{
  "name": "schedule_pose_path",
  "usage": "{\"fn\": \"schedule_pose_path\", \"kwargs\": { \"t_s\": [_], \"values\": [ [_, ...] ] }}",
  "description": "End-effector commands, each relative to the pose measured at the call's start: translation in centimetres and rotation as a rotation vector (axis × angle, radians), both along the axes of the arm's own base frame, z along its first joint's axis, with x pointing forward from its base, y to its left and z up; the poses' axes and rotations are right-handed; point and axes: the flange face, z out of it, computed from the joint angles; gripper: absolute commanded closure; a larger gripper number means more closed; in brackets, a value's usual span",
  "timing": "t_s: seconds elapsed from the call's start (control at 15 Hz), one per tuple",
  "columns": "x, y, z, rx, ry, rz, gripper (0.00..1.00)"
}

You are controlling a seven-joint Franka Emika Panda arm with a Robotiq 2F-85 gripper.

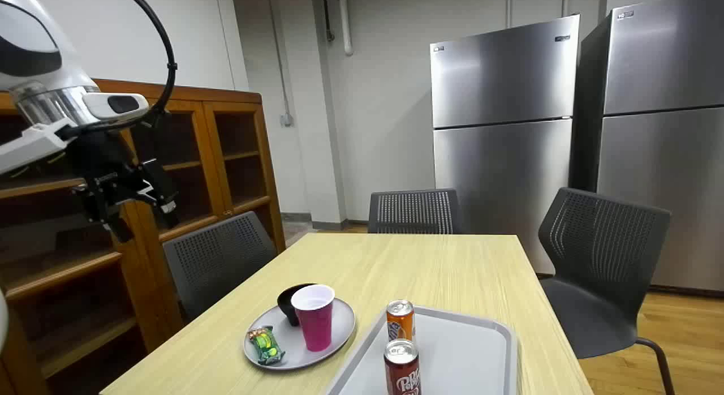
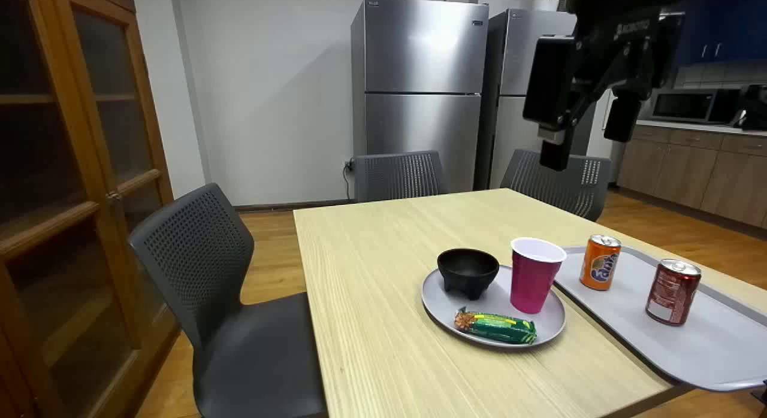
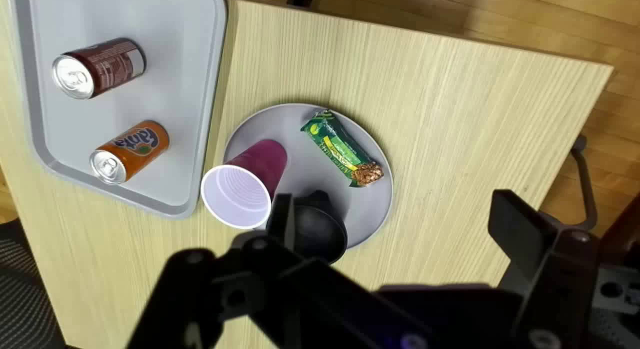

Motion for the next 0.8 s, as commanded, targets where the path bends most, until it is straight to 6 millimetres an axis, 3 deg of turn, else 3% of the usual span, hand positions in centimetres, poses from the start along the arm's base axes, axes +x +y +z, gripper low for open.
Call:
{"fn": "schedule_pose_path", "kwargs": {
  "t_s": [0.0,0.73],
  "values": [
    [0.02,0.01,0.02,0.000,0.002,0.000,0.00],
    [0.36,0.16,-0.59,0.004,-0.010,0.026,0.00]
  ]
}}
